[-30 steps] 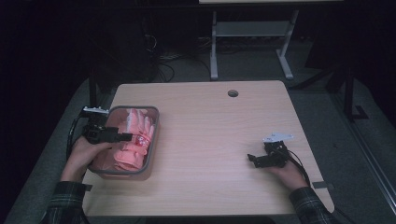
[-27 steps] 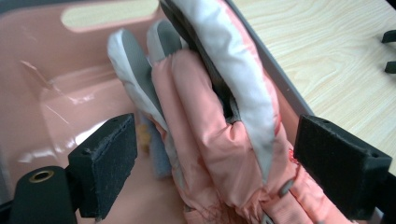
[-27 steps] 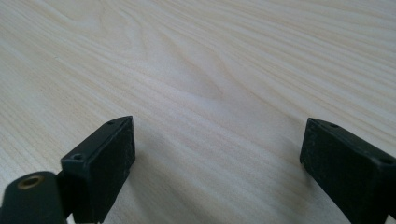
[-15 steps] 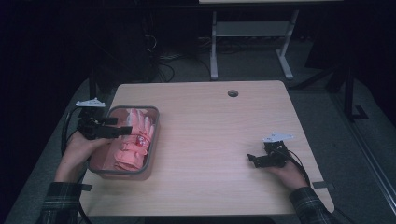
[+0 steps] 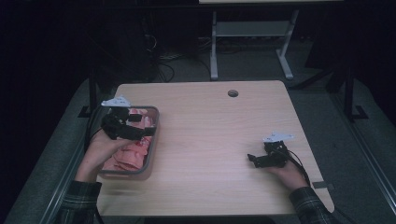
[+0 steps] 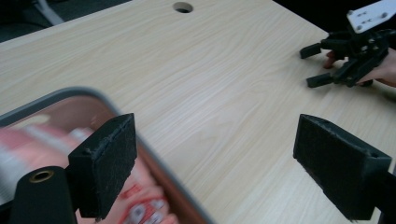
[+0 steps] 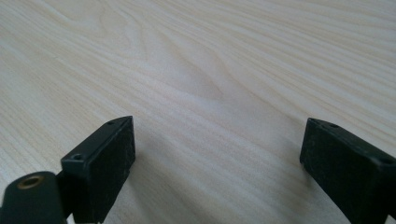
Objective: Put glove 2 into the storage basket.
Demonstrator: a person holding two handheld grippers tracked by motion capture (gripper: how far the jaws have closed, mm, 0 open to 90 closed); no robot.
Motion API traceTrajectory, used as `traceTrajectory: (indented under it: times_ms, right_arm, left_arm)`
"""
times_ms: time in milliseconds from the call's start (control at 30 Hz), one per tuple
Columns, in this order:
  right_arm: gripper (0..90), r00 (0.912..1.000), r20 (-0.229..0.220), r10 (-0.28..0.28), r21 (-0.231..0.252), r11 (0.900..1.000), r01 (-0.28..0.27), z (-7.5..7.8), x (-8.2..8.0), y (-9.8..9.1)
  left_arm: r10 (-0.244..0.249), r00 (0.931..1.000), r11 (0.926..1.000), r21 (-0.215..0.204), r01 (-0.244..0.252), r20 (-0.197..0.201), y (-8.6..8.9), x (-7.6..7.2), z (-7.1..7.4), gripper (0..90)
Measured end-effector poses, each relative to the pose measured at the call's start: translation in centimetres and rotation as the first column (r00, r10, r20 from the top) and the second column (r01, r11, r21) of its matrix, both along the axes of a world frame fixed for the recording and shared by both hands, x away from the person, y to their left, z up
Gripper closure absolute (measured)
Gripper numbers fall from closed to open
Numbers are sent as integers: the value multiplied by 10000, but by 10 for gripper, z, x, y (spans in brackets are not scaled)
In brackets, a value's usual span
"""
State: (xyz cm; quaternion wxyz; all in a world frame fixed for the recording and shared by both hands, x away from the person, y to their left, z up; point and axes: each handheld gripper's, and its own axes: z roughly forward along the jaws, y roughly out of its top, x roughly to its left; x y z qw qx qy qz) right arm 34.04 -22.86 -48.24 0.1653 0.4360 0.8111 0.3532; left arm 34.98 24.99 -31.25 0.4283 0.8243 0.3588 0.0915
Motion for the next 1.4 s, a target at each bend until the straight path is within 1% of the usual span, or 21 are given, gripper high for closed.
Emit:
traceTrajectory:
  times_ms: [167,233,267,567,633,700,800,1067,1100,1167,1200,1267,1333,1400]
  right_arm:
    - [98,10000,-4,1,0,10000,-1,0,0,0]
    - [98,10000,-5,1,0,10000,-1,0,0,0]
    - [98,10000,-4,0,1,10000,0,0,0,0]
    - [98,10000,-3,0,-2,10000,0,0,0,0]
    - [98,10000,-5,-1,-1,10000,1,0,0,0]
    - [98,10000,-5,-2,-2,10000,2,0,0,0]
    - [98,10000,-4,1,-3,10000,-1,0,0,0]
    - [98,10000,0,3,-4,10000,-3,0,0,0]
    - [98,10000,-4,1,-6,10000,-1,0,0,0]
    - [98,10000,-3,3,-4,10000,-3,0,0,0]
    - [98,10000,-3,3,-5,10000,-3,0,0,0]
    - [98,10000,-3,3,-6,10000,-3,0,0,0]
    - [98,10000,-3,4,-5,10000,-4,0,0,0]
    - [98,10000,-1,5,-6,10000,-5,0,0,0]
  left_arm:
    - [-319,9994,9995,13,319,155,-22,-1,-3,130]
    - [-470,9987,9988,117,467,215,-32,-1,-6,131]
    - [-505,9986,9987,127,503,181,-35,-2,-8,132]
    - [-894,9959,9959,169,892,129,-66,-7,-29,135]
    - [-1018,9946,9943,328,1010,217,-71,-8,-34,135]
    - [-1032,9946,9943,285,1028,135,-78,-11,-39,138]
    - [-1147,9934,9925,440,1141,103,-85,-13,-47,138]
    - [-1398,9902,9882,635,1391,61,-105,-19,-71,140]
    - [-1480,9889,9864,731,1470,88,-108,-20,-74,140]
    - [-1566,9877,9849,752,1557,53,-114,-21,-82,140]
    - [-1637,9865,9825,910,1625,55,-116,-22,-85,140]
    - [-1736,9848,9792,1081,1719,61,-121,-23,-93,141]
    - [-1779,9840,9788,1048,1762,67,-125,-24,-99,140]
    - [-1779,9840,9772,1196,1757,79,-130,-26,-106,140]
